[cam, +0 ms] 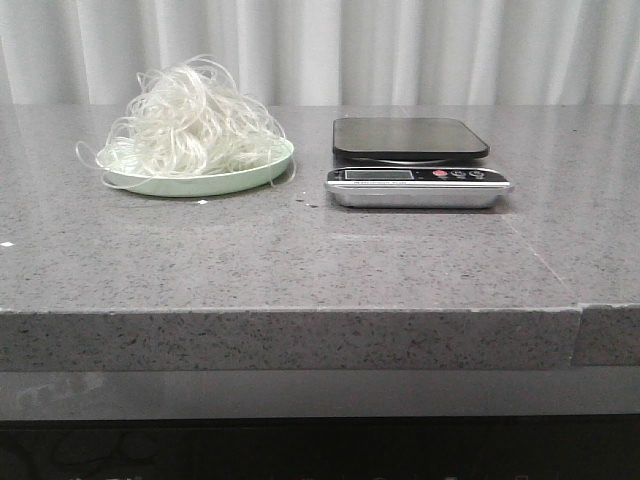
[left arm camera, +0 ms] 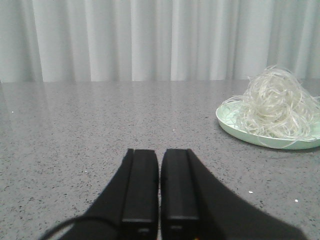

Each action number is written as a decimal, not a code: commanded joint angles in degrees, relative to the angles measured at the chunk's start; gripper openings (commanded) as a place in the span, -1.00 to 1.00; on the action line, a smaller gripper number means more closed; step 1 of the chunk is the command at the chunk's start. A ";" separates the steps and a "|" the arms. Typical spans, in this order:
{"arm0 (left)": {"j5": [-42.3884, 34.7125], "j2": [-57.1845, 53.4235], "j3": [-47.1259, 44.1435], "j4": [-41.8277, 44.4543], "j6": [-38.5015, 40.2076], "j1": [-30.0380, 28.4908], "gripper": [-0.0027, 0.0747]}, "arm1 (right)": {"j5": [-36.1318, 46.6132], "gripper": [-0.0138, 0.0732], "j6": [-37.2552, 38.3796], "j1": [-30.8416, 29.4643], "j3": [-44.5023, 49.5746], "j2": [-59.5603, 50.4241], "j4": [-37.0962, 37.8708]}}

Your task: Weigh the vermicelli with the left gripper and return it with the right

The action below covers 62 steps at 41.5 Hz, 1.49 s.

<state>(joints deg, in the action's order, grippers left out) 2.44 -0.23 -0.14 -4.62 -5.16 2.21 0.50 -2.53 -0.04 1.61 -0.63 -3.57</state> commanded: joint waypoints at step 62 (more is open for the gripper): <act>7.09 8.75 33.42 -0.25 0.60 0.08 -0.56 | -15.23 -0.32 -0.53 -0.41 -32.25 10.70 -0.16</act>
<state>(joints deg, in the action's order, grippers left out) 9.41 4.51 27.58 -4.62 -5.16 2.21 -15.18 -2.53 -0.04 -25.19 6.17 -3.57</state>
